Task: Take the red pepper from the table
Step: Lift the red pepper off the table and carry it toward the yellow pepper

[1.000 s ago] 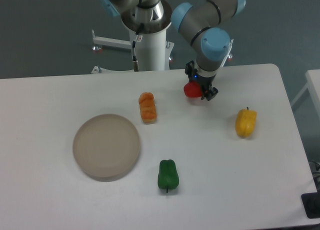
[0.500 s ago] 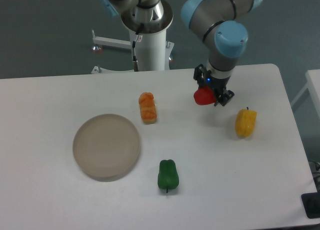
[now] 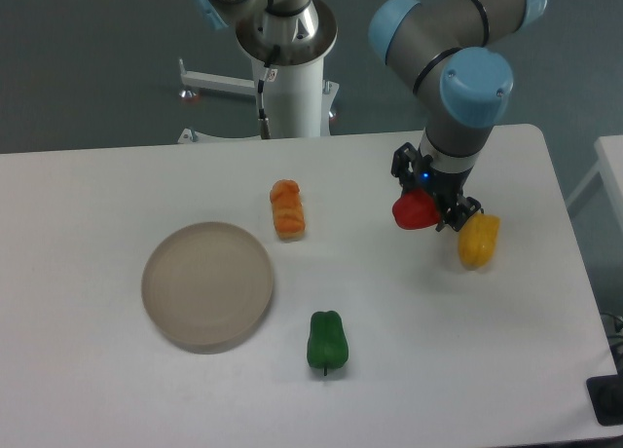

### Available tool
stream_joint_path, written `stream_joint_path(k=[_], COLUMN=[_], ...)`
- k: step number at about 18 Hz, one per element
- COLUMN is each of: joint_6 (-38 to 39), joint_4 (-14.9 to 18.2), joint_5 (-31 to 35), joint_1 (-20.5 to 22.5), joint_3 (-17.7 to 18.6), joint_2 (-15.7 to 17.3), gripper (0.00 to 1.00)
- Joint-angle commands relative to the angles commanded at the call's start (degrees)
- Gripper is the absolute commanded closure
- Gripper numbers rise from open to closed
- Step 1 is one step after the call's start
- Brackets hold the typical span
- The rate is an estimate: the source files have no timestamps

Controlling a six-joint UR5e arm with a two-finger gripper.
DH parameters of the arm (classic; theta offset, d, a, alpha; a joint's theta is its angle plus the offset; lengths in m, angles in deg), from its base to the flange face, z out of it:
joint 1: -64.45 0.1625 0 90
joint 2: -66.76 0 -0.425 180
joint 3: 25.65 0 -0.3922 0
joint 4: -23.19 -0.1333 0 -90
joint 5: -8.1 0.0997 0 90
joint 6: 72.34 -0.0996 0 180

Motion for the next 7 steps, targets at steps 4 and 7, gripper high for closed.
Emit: stream_joint_path(k=[4, 7], joint_6=[-0.1, -0.1], joint_4=[-0.1, -0.1], joint_5=[-0.7, -0.5], joint_1=[0.0, 0.1], joint_3=[0.0, 0.2], joint_2=[-0.1, -0.1], gripper=[0.69, 0.69])
